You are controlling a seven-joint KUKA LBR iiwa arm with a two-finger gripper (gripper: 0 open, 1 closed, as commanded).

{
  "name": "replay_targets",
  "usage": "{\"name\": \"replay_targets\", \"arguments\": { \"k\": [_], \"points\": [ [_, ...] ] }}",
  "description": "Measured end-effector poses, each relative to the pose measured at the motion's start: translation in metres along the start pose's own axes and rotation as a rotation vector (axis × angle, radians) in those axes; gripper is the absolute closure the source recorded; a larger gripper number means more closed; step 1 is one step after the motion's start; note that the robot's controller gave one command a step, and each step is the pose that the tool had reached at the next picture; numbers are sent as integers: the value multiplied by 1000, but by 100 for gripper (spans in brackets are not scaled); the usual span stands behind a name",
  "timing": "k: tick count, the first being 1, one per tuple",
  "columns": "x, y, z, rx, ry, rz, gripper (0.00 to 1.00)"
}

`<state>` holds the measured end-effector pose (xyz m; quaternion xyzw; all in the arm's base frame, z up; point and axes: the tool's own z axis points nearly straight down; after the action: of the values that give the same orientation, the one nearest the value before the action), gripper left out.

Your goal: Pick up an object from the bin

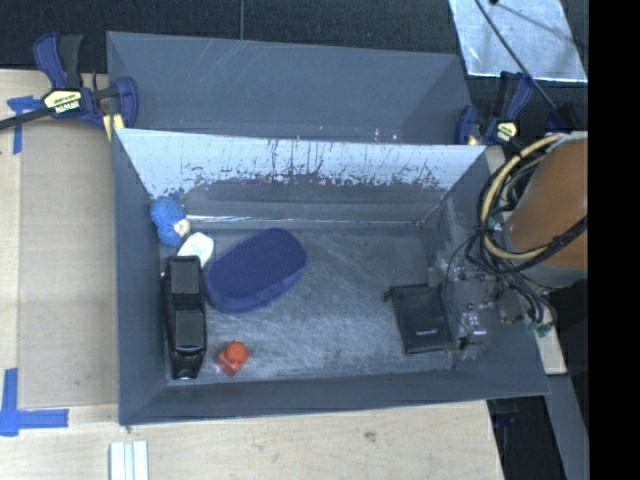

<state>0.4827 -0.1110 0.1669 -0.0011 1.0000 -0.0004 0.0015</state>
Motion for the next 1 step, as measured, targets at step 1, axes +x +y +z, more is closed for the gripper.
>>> {"name": "replay_targets", "arguments": {
  "k": [1],
  "points": [
    [-14, 2, 98, -1, 5, 305, 0]
  ]
}}
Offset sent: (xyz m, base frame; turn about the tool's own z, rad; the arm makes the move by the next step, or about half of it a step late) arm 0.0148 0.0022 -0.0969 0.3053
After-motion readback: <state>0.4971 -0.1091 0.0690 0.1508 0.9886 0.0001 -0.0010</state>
